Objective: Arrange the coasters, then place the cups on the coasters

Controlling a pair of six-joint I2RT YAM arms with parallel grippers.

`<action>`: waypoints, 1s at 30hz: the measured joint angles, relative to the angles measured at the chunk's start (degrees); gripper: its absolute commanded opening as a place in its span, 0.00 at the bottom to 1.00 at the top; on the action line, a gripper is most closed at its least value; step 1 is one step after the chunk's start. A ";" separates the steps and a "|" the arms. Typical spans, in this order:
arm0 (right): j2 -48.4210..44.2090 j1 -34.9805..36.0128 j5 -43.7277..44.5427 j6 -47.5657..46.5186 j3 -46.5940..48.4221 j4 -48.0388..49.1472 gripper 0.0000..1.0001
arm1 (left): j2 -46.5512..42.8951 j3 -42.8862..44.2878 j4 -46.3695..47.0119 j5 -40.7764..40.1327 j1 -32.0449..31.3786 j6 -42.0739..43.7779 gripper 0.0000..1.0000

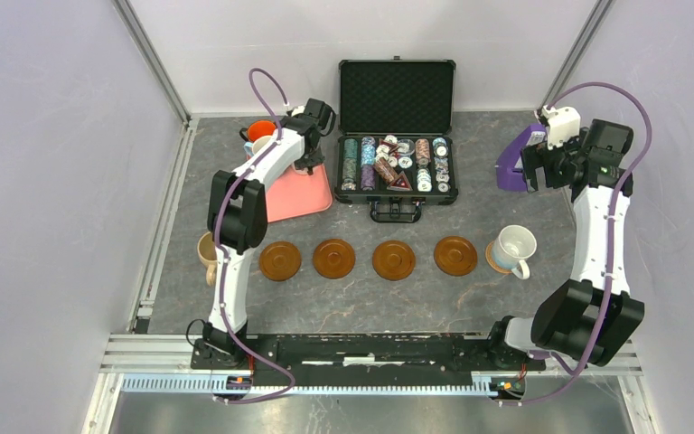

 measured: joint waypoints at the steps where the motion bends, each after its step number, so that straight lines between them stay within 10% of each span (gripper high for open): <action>1: 0.00 0.00 0.00 0.00 -0.07 0.07 0.98 | 0.00 0.00 0.02 0.00 0.00 0.02 0.30; 12: -0.09 0.26 -0.13 0.00 -1.07 0.57 0.98 | -4.02 -6.99 3.69 0.72 0.04 0.11 0.02; 30: -1.62 0.26 -2.01 -0.55 -5.25 2.64 0.98 | -40.52 -45.83 9.53 5.07 0.74 6.86 0.02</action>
